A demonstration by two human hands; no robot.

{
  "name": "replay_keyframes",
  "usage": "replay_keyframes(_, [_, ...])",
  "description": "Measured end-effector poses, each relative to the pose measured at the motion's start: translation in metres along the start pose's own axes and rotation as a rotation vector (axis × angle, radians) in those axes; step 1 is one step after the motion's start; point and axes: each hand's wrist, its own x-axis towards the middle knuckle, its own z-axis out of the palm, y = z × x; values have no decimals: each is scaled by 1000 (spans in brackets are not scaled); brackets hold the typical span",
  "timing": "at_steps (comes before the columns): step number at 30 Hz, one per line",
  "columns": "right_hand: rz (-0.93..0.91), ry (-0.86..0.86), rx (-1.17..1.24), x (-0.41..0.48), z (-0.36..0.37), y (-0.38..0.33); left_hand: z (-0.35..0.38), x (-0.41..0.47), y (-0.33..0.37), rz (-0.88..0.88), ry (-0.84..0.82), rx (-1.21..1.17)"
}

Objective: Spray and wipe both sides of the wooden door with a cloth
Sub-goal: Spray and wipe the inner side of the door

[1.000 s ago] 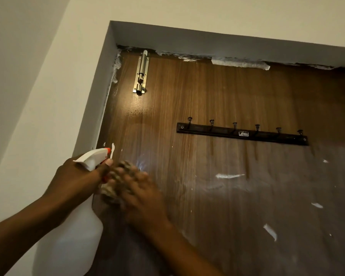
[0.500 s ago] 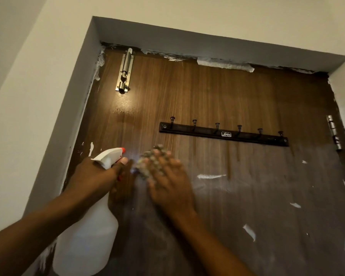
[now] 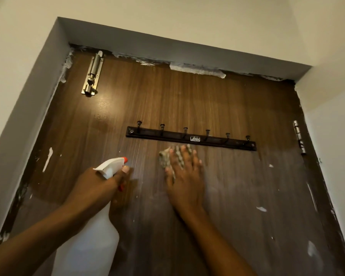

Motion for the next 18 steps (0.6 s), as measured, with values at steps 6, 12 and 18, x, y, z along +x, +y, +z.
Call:
replay_keyframes(6, [-169,13,21,10,5,-40,30,-1,15,-16,-1,-55])
replay_keyframes(12, [-72,12,12,-21,-6,56,61,-20,21,10,-56,-50])
replay_keyframes(18, [102,20,40,18,-14,32,81,-16,35,52,-52,-50])
